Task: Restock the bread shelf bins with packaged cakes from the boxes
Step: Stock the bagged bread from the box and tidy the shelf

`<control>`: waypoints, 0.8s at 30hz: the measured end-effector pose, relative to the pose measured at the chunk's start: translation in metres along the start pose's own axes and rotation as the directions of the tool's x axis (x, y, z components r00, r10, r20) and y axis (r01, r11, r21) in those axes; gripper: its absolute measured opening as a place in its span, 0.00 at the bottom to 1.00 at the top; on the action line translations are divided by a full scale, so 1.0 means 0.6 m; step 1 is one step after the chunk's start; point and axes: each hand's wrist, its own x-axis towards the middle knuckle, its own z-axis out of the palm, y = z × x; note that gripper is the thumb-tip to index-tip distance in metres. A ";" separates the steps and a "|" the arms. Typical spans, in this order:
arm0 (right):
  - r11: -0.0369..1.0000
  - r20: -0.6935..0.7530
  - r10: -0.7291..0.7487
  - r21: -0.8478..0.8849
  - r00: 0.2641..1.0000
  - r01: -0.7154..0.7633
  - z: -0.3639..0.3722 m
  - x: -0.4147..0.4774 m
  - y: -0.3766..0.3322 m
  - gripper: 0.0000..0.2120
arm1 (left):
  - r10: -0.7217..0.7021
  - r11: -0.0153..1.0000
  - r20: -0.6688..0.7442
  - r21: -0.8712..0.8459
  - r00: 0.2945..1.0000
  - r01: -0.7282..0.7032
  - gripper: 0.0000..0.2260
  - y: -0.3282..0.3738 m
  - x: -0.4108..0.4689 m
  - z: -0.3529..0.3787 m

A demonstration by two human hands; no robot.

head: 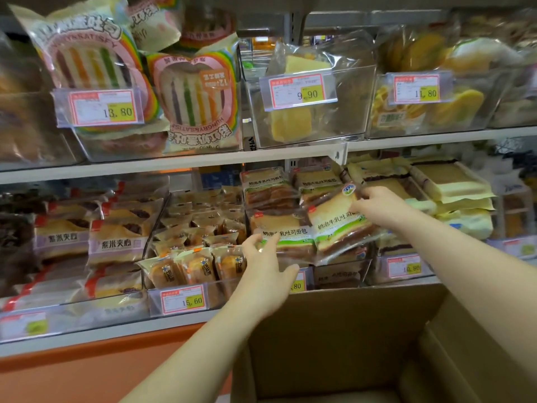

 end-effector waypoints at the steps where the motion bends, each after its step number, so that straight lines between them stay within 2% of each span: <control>1: 0.994 -0.013 -0.027 -0.108 1.000 0.026 0.001 0.001 0.000 0.15 | 0.067 0.987 -0.020 0.150 0.998 -0.063 0.27 0.001 0.003 -0.001; 2: 0.979 -0.031 -0.055 -0.200 0.998 0.047 0.003 0.003 0.002 0.15 | 0.148 0.938 -0.049 0.324 0.988 -0.125 0.26 0.002 0.008 -0.003; 4: 0.948 -0.083 -0.111 -0.308 0.990 0.081 0.012 0.002 0.004 0.20 | 0.302 0.751 -0.051 0.628 0.952 -0.205 0.26 0.004 0.023 -0.001; 6: 0.926 -0.124 -0.188 -0.353 0.974 0.134 0.024 0.001 0.015 0.27 | 0.346 0.584 0.068 0.765 0.936 -0.272 0.29 0.001 0.042 0.008; 8: 0.901 -0.155 -0.274 -0.385 0.949 0.198 0.030 -0.003 0.023 0.28 | 0.277 0.508 0.157 0.813 0.948 -0.284 0.32 -0.010 0.062 0.023; 10: 0.832 -0.157 -0.368 -0.496 0.917 0.248 0.026 -0.009 0.029 0.21 | 0.250 0.487 0.147 0.835 0.957 -0.255 0.30 -0.024 0.080 0.031; 11: 0.761 -0.123 -0.413 -0.591 0.902 0.268 0.024 -0.013 0.032 0.20 | 0.260 0.498 0.116 0.835 0.959 -0.236 0.29 -0.029 0.087 0.031; 13: 0.579 0.078 -0.454 -0.731 0.888 0.360 0.022 -0.022 0.038 0.30 | 0.275 0.527 0.065 0.825 0.959 -0.206 0.26 -0.034 0.100 0.031; 15: 0.422 0.329 -0.395 -0.764 0.858 0.488 0.027 -0.033 0.047 0.40 | 0.279 0.537 0.057 0.818 0.959 -0.205 0.25 -0.033 0.109 0.031; 17: 0.339 0.412 -0.366 -0.776 0.834 0.532 0.039 -0.034 0.067 0.42 | 0.273 0.546 0.059 0.812 0.960 -0.205 0.25 -0.032 0.113 0.031; 18: 0.351 0.394 -0.393 -0.771 0.831 0.531 0.044 -0.031 0.076 0.39 | 0.274 0.551 0.057 0.809 0.960 -0.205 0.25 -0.031 0.115 0.029; 22: 0.514 0.264 -0.490 -0.683 0.831 0.519 0.055 -0.017 0.075 0.31 | 0.298 0.568 0.039 0.796 0.954 -0.210 0.23 -0.033 0.124 0.015; 24: 0.517 0.262 -0.494 -0.678 0.829 0.522 0.061 -0.007 0.070 0.30 | 0.298 0.582 0.030 0.787 0.954 -0.207 0.23 -0.034 0.126 0.013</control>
